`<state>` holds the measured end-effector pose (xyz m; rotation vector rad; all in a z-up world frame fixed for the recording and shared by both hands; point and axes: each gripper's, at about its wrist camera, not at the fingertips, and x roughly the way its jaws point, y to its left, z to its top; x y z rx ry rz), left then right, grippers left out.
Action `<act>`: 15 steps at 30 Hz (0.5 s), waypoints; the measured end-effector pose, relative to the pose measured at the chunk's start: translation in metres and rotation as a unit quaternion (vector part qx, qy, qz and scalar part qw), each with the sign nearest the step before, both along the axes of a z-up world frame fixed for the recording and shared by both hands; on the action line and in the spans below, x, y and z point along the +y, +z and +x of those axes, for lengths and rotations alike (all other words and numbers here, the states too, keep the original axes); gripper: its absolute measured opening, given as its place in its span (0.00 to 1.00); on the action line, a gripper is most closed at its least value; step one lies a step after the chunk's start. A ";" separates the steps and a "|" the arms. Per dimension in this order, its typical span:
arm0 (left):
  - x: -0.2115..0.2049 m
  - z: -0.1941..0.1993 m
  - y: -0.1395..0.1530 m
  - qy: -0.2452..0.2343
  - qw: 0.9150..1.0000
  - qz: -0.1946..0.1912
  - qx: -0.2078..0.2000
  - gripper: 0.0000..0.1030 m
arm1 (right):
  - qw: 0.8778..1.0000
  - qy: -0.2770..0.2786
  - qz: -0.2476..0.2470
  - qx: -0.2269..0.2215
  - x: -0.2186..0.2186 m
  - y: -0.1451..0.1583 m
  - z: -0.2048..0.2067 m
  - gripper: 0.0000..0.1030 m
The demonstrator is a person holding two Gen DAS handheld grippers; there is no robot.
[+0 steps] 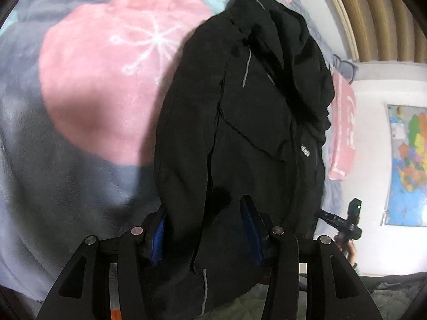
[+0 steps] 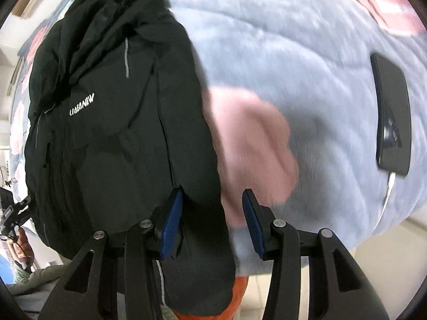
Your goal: Fold large clothes
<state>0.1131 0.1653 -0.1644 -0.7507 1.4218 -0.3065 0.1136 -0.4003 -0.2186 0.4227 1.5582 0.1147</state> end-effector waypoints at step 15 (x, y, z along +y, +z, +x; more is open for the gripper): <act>-0.036 0.015 0.033 0.012 0.983 -0.163 -0.080 0.49 | 0.989 0.018 0.136 -0.062 0.026 0.033 -0.022 0.32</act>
